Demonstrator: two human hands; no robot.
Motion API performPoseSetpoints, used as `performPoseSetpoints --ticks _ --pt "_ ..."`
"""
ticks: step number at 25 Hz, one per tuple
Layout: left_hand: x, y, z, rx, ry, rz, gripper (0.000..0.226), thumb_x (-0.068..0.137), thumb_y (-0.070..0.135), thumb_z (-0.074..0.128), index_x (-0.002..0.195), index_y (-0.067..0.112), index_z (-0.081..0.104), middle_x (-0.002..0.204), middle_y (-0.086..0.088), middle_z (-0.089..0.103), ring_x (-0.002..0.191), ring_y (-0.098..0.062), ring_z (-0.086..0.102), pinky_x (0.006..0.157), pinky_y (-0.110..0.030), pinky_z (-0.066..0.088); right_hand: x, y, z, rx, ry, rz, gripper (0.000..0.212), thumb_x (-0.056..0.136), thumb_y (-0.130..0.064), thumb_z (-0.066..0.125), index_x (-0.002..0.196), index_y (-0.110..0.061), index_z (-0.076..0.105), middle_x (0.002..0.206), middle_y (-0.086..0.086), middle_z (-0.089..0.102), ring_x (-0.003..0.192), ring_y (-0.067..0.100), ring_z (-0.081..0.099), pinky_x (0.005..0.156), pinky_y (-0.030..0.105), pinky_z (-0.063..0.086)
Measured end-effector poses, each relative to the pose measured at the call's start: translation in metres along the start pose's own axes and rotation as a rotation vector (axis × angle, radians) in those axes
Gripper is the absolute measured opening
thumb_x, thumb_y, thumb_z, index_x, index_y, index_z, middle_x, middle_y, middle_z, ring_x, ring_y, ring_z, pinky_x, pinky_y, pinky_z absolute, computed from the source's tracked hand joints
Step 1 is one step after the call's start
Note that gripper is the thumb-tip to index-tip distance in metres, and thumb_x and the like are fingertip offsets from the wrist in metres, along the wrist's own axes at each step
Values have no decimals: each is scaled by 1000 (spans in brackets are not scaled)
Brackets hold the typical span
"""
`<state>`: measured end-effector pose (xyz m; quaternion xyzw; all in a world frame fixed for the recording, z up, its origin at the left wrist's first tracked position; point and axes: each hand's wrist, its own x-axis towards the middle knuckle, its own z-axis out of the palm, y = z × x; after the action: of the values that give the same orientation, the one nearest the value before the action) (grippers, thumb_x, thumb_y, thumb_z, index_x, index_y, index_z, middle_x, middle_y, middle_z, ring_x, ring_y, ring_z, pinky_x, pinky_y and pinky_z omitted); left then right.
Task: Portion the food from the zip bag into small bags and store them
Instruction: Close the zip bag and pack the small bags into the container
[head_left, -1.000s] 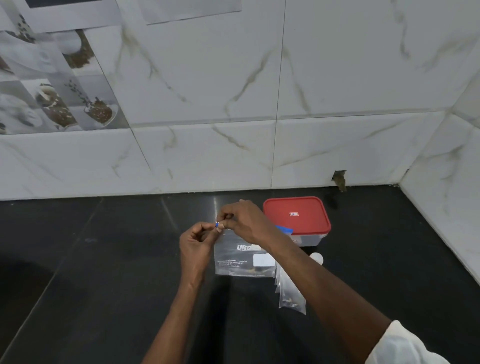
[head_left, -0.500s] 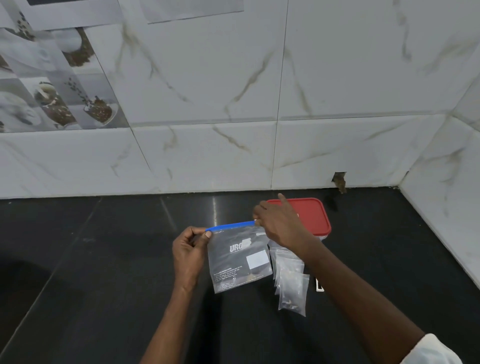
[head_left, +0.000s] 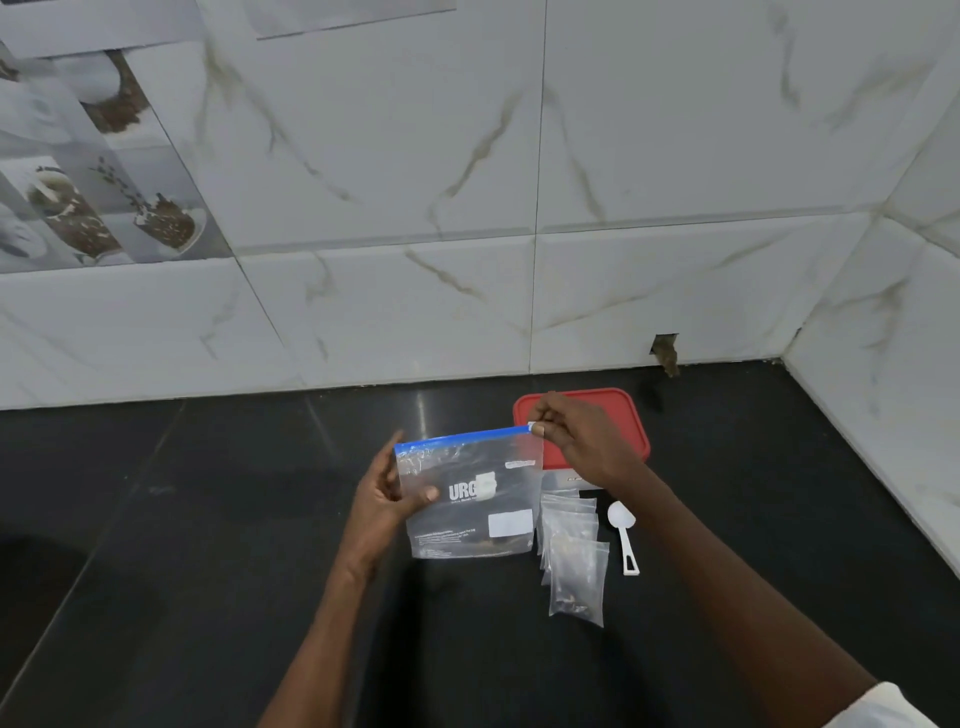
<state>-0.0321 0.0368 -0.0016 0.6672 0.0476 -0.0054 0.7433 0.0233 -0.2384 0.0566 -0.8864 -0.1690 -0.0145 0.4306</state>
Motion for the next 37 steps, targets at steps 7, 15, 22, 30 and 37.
performPoseSetpoints --ticks 7,15,22,30,37 --pt "7 -27 -7 -106 55 -55 40 65 36 90 91 7 81 92 -15 78 81 -21 73 79 -35 58 -14 15 42 499 -166 299 59 80 -17 79 131 -25 50 117 -6 68 107 13 66 87 27 55" --pt "8 -11 -19 29 41 -130 88 80 0 77 148 34 33 105 -18 77 94 -25 74 92 -41 57 -23 19 63 628 155 415 43 90 -1 64 123 -26 54 86 14 73 80 18 67 74 31 55" --pt "6 -14 -16 455 131 31 48 76 -10 78 118 12 72 106 0 74 98 -18 70 92 -21 56 -27 12 60 499 118 314 35 82 3 73 114 -10 70 104 -2 73 89 5 69 78 17 55" --pt "-2 -9 -12 577 211 179 32 84 -3 75 110 14 76 94 6 74 82 0 67 80 -14 52 -34 16 70 325 229 237 25 82 4 71 104 -9 74 93 -7 71 83 -2 66 78 15 53" --pt "-3 -4 -9 579 207 197 36 86 -3 72 119 12 73 98 8 70 80 5 64 76 -7 50 -33 17 68 356 242 234 28 83 4 70 107 -10 73 95 -6 70 81 -6 66 75 13 53"
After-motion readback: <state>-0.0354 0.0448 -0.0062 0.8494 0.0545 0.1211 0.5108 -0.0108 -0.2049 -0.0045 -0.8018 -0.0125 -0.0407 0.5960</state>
